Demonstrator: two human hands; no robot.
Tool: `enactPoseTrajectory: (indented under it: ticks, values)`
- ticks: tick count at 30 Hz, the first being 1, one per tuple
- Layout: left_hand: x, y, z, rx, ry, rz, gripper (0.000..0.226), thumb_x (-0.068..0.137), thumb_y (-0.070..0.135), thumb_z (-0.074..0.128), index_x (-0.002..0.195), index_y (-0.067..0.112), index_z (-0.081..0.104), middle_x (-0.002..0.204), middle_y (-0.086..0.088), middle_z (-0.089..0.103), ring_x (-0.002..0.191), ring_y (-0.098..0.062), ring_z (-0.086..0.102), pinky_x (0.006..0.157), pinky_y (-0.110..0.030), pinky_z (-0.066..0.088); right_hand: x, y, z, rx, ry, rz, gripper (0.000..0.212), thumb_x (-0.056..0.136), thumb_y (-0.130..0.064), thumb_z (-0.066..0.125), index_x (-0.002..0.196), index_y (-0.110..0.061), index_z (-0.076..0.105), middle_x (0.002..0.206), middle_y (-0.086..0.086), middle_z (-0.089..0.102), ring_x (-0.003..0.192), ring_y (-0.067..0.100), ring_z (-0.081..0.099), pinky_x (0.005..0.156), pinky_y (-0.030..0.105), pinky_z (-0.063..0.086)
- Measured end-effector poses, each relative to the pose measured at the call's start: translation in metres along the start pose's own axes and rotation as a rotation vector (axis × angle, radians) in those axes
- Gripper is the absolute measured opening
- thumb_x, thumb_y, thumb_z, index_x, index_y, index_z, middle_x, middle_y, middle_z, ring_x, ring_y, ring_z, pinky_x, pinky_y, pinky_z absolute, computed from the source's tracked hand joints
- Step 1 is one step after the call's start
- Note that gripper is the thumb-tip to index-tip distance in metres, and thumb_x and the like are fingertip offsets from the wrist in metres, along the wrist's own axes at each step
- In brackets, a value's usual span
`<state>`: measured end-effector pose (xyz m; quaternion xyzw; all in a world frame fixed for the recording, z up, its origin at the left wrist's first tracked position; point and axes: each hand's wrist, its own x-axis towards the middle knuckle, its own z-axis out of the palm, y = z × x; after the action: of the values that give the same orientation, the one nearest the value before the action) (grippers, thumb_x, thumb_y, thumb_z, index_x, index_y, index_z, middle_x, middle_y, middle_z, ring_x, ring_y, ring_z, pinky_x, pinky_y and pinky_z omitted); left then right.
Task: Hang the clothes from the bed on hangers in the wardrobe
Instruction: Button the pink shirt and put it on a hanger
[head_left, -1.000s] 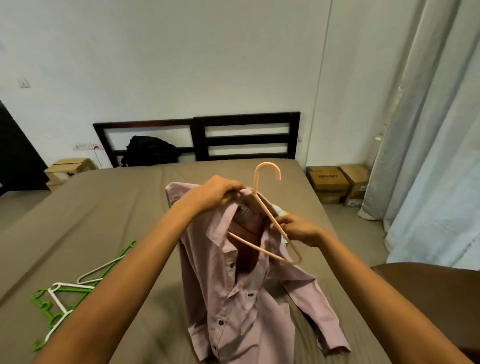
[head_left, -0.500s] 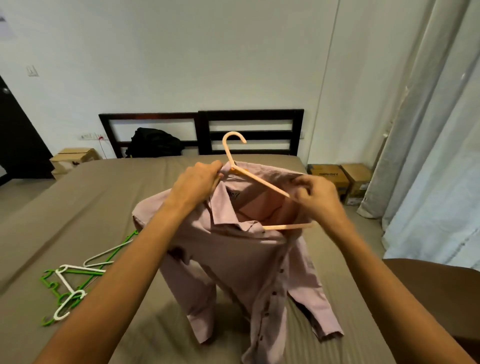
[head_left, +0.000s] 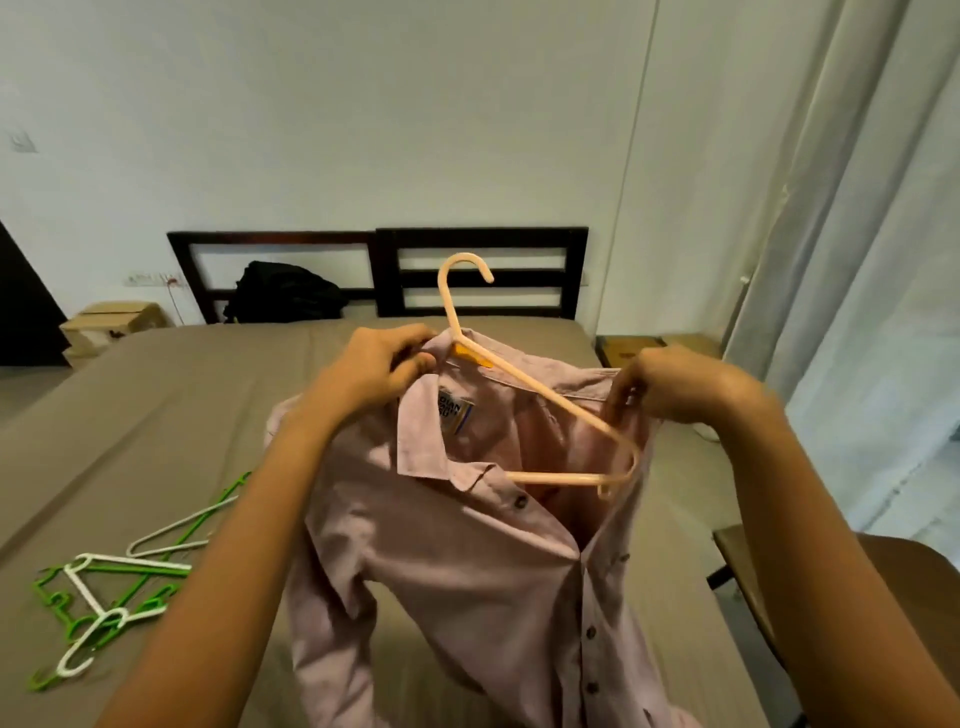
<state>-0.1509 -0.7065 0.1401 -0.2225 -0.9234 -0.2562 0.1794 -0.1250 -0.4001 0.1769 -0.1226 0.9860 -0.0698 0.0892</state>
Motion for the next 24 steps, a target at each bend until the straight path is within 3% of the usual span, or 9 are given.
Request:
enactPoseTrajectory:
  ticks: [4,8,10,12,14,16,20,22,24]
  values:
    - [-0.005,-0.014,0.009,-0.082,-0.013,-0.013,0.025,0.085,0.029,0.052,0.102,0.017,0.067,0.075,0.006,0.063,0.064,0.005,0.053,0.058,-0.009,0.036,0.018,0.016,0.048,0.003,0.017,-0.058,0.026,0.085,-0.005,0.058,0.097,-0.021,0.075,0.089,-0.002,0.070,0.083,0.016,0.063,0.073,0.023,0.049]
    - [0.001,-0.025,0.025,0.061,-0.046,-0.036,0.013,0.090,0.016,0.060,0.098,0.007,0.066,0.070,-0.002,0.057,0.060,-0.014,0.047,0.054,-0.015,0.031,0.031,0.023,0.076,-0.003,0.022,-0.086,0.026,0.091,-0.010,0.054,0.108,-0.020,0.072,0.102,0.000,0.070,0.090,0.016,0.062,0.085,0.026,0.050]
    - [0.003,-0.030,0.035,0.089,-0.040,-0.053,0.009,0.089,0.012,0.061,0.093,0.005,0.064,0.069,-0.007,0.058,0.062,-0.022,0.049,0.056,-0.026,0.032,0.036,0.019,0.083,-0.013,0.101,-0.054,0.028,0.093,-0.011,0.048,0.108,-0.018,0.071,0.102,0.005,0.068,0.086,0.020,0.062,0.078,0.028,0.052]
    - [0.005,-0.034,0.046,0.135,-0.019,-0.081,0.009,0.089,0.015,0.060,0.091,0.007,0.062,0.074,-0.013,0.063,0.068,-0.031,0.056,0.059,-0.028,0.032,0.035,0.009,0.088,0.063,0.160,-0.074,0.026,0.093,-0.011,0.047,0.109,-0.012,0.067,0.098,0.008,0.063,0.075,0.021,0.062,0.062,0.026,0.054]
    - [0.007,-0.036,0.057,0.198,0.008,-0.117,0.011,0.090,0.019,0.058,0.095,0.010,0.062,0.084,-0.018,0.067,0.079,-0.037,0.060,0.060,-0.031,0.034,0.030,-0.005,0.091,0.294,0.155,-0.156,0.021,0.087,-0.008,0.053,0.106,-0.011,0.060,0.094,0.009,0.062,0.066,0.019,0.065,0.054,0.027,0.055]
    - [0.007,-0.034,0.069,0.217,0.030,-0.127,0.016,0.091,0.019,0.056,0.103,0.011,0.064,0.093,-0.020,0.068,0.087,-0.039,0.061,0.063,-0.036,0.039,0.026,-0.025,0.090,0.635,0.100,-0.208,0.018,0.084,0.000,0.053,0.098,-0.009,0.057,0.084,0.009,0.063,0.061,0.020,0.066,0.056,0.034,0.058]
    - [0.009,-0.030,0.099,0.053,0.041,-0.036,0.019,0.088,0.011,0.059,0.105,0.006,0.067,0.094,-0.020,0.069,0.086,-0.037,0.064,0.069,-0.031,0.040,0.042,-0.063,0.099,1.585,0.005,-0.181,0.025,0.088,0.016,0.039,0.088,-0.006,0.049,0.068,0.010,0.042,0.045,0.007,0.047,0.041,0.019,0.045]
    - [0.011,-0.035,0.117,-0.067,-0.012,-0.028,0.015,0.087,0.005,0.058,0.099,0.001,0.067,0.090,-0.018,0.069,0.083,-0.033,0.063,0.064,-0.021,0.032,0.057,-0.069,0.108,1.694,0.026,-0.212,0.026,0.089,0.015,0.039,0.087,-0.010,0.047,0.070,0.009,0.043,0.047,0.007,0.045,0.041,0.018,0.044]
    - [0.015,-0.047,0.132,-0.175,-0.023,-0.085,0.019,0.091,0.006,0.054,0.106,0.001,0.066,0.098,-0.015,0.070,0.089,-0.027,0.063,0.068,-0.017,0.033,0.078,-0.062,0.122,1.430,0.185,-0.201,0.024,0.089,0.011,0.045,0.087,-0.013,0.049,0.078,0.006,0.053,0.055,0.007,0.049,0.048,0.023,0.047]
